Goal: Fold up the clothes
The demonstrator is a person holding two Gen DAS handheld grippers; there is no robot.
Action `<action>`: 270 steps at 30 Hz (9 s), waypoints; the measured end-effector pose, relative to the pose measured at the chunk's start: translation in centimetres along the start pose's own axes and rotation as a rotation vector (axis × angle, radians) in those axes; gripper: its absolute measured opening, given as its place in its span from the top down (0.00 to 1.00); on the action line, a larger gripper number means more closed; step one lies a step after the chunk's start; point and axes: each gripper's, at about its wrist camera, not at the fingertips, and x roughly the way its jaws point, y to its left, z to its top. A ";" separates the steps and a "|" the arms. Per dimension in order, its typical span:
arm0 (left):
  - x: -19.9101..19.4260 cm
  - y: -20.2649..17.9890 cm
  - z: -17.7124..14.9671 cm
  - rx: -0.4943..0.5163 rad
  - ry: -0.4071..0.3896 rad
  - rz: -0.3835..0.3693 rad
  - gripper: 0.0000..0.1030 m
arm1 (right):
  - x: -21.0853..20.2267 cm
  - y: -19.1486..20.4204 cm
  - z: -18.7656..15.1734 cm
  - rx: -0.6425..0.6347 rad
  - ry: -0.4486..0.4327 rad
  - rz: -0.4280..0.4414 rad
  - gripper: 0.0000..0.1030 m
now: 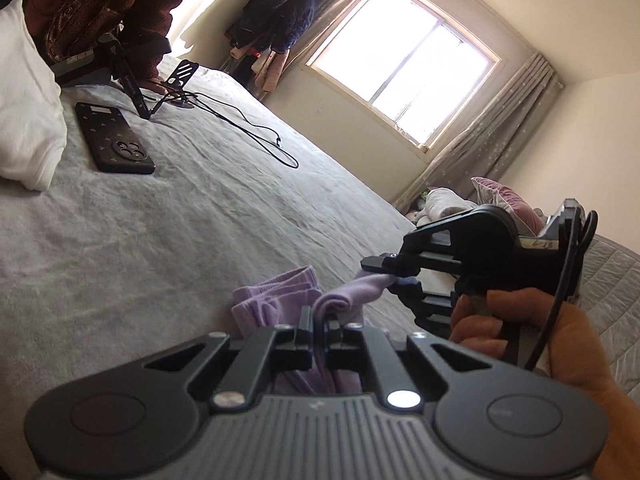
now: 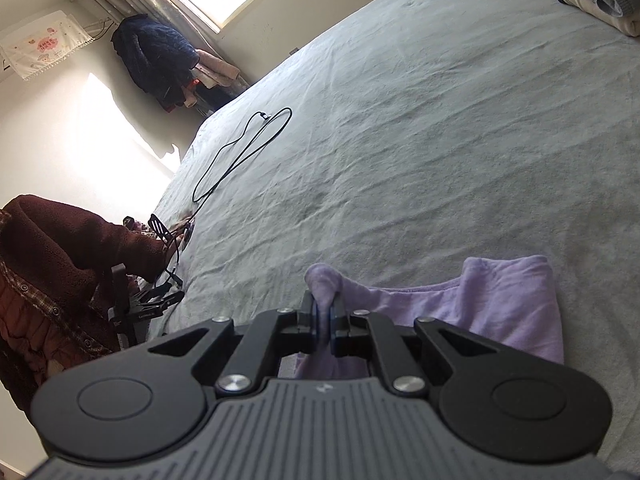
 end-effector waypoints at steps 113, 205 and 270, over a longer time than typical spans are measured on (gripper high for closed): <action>15.7 -0.5 7.0 0.362 0.583 -0.016 0.23 | -7.9 -12.5 -3.2 0.385 0.097 0.011 0.55; 36.5 -44.4 -8.6 0.510 0.186 -0.186 0.47 | -20.0 -38.7 28.5 -0.071 -0.597 -0.343 0.61; 18.7 -42.9 -5.0 0.714 0.442 0.032 0.01 | -28.0 -26.6 17.7 -0.101 -0.400 -0.624 0.00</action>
